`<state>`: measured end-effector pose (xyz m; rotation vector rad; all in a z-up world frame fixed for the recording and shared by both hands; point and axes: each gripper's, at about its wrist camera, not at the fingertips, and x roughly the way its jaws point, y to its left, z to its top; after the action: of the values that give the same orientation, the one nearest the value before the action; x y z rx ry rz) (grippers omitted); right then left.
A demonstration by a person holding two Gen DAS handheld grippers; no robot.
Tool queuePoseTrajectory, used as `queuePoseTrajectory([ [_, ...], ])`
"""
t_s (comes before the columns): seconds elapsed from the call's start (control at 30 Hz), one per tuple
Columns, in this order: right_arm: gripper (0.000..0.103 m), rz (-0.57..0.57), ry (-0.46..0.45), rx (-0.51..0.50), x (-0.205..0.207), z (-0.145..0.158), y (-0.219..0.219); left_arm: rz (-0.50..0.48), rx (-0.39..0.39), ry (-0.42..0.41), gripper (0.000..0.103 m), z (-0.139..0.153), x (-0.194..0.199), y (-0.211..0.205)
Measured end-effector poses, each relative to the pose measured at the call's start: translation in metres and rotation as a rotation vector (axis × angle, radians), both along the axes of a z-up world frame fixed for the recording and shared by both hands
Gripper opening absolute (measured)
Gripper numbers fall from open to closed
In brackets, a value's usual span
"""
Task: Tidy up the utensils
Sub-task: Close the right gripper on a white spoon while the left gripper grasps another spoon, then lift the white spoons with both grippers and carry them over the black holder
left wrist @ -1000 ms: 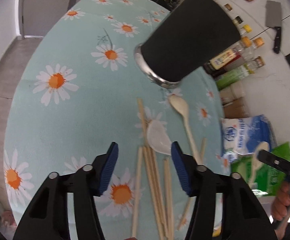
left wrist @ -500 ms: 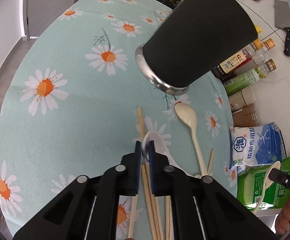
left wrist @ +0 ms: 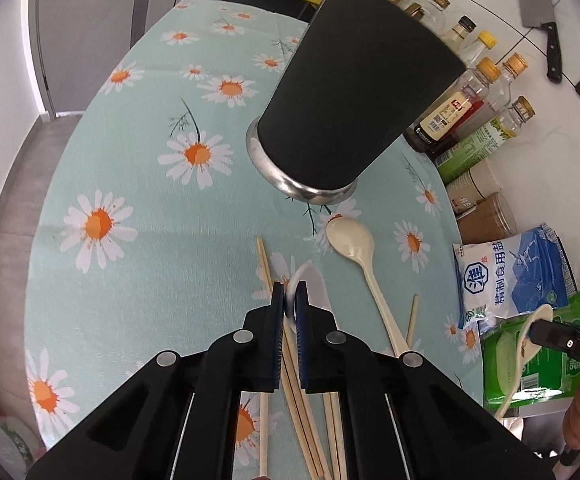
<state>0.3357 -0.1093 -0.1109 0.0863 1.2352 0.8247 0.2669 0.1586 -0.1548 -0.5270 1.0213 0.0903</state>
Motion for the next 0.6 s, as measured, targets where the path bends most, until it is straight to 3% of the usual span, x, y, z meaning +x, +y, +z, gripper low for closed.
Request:
queuePoseTrajectory([
  [0.4,0.006,0.044,-0.195,-0.069,-0.007,0.030,0.030,-0.073,0.173,-0.115,0.005,0.075,-0.014,-0.009],
  [0.6,0.006,0.052,-0.324,-0.082,-0.010,0.061,0.049,-0.132,0.281,-0.195,0.005,0.121,-0.019,-0.015],
])
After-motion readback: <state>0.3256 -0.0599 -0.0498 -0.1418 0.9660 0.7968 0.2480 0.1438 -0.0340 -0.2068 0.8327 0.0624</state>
